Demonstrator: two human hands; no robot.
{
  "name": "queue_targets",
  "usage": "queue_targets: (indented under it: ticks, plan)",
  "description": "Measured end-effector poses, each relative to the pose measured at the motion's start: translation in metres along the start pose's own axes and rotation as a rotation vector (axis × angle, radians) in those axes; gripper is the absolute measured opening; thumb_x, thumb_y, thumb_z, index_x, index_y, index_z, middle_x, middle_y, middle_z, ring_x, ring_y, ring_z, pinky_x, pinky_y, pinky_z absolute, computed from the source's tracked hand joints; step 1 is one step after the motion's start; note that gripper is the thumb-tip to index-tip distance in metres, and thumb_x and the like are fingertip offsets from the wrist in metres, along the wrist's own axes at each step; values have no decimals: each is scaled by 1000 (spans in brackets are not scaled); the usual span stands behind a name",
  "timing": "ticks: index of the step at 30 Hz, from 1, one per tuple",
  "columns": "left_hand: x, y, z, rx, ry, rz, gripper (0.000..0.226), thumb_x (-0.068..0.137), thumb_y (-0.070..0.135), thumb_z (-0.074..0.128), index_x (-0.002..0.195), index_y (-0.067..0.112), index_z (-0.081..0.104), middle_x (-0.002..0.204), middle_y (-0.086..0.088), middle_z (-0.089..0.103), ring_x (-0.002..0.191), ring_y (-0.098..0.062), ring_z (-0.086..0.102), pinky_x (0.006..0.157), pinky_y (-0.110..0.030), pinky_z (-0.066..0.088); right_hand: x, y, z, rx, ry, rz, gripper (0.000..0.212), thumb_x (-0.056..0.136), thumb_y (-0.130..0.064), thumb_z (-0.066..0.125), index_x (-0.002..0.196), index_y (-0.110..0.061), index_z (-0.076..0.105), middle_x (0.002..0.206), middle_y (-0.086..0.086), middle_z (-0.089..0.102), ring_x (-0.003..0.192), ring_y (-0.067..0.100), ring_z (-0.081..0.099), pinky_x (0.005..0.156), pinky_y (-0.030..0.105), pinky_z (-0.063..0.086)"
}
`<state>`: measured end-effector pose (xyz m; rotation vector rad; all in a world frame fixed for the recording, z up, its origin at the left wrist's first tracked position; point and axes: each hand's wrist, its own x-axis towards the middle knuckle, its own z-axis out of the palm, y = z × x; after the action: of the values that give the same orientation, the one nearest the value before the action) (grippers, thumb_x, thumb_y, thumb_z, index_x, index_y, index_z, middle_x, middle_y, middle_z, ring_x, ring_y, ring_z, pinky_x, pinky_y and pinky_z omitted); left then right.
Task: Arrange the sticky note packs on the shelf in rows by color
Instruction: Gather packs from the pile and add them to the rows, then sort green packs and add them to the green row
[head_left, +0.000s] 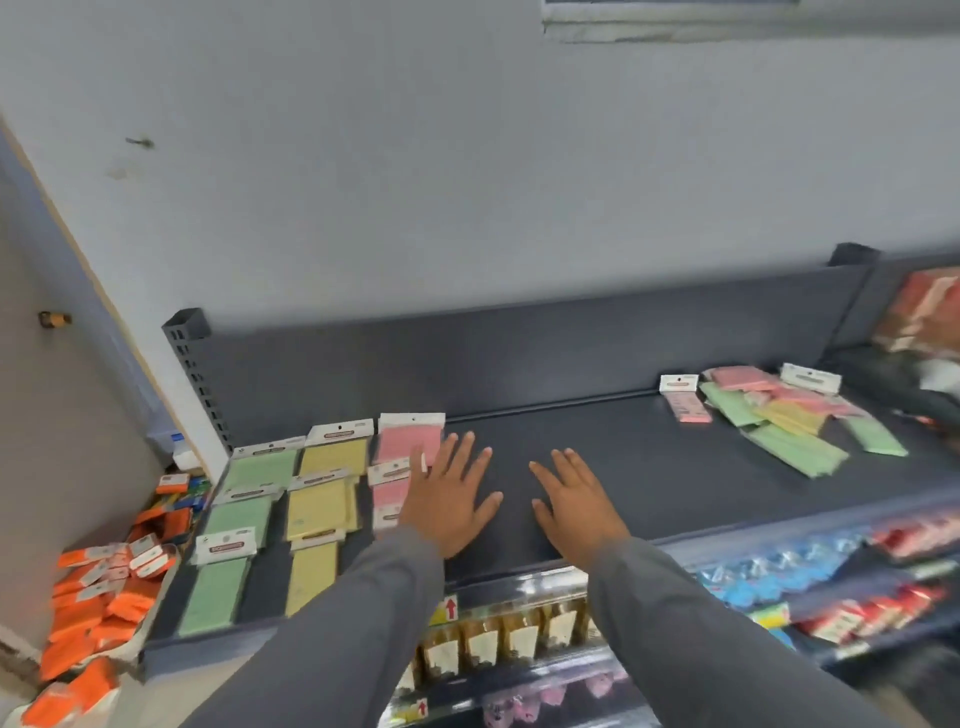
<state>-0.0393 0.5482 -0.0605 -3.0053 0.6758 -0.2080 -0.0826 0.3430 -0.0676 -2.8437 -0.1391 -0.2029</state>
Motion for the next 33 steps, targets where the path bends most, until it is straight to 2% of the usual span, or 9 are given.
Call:
queue_targets:
  ticks: [5,10,14,17,21,25,28,30,33]
  plan:
    - [71,127,7,-6,44,213,71,98,65,10,159,29,8,168,-3,-2,154,-24,-4,116,-64,-11,-33,123,-52,-93,60,251,57,104,-33,39,157,-19,23,164,14,19,153,29,7,124,40,13]
    - [148,236,7,9,89,354,69,98,63,13,158,28,19,168,-5,8,154,-25,4,117,-63,-5,-48,243,-86,-131,83,482,57,102,-29,42,155,-13,26,160,14,25,150,34,14,122,41,16]
    - [210,314,9,-39,92,361,65,96,59,22,148,24,39,157,-6,34,147,-26,26,115,-59,12,-36,329,-97,-167,29,557,63,99,-43,48,150,-10,32,155,16,31,145,35,23,119,41,22]
    - [246,356,13,-34,51,420,59,96,56,36,147,26,37,161,-6,26,148,-28,21,114,-61,13,-22,375,-100,-130,-74,520,75,91,-58,56,147,-13,36,152,15,33,141,35,27,115,44,29]
    - [285,383,15,-54,32,506,57,87,42,50,141,26,49,163,-6,25,151,-29,18,116,-61,7,-4,412,-108,-98,-148,396,78,81,-67,59,140,-18,45,137,9,48,129,33,40,104,44,40]
    - [306,384,24,-67,56,727,45,71,21,59,116,23,64,141,0,54,135,-24,46,109,-51,22,4,423,-124,-211,-195,264,52,83,-47,53,124,-15,57,117,10,64,108,34,55,86,40,49]
    - [320,377,24,-143,92,759,46,78,34,59,124,27,57,138,6,54,132,-18,43,108,-47,29,8,431,-141,-151,-167,265,44,86,-42,55,121,-16,61,105,15,69,96,37,62,75,37,46]
    - [327,375,19,-204,122,750,38,88,44,58,122,25,59,127,6,57,121,-19,51,102,-39,35,9,434,-151,-64,-133,273,42,89,-40,56,125,-19,59,105,15,68,96,36,62,77,36,47]
    - [326,372,-2,-425,77,636,33,96,40,60,123,22,62,117,2,59,106,-23,58,90,-40,49,11,433,-158,217,-19,307,40,92,-35,61,130,-28,51,106,13,64,95,32,61,81,36,50]
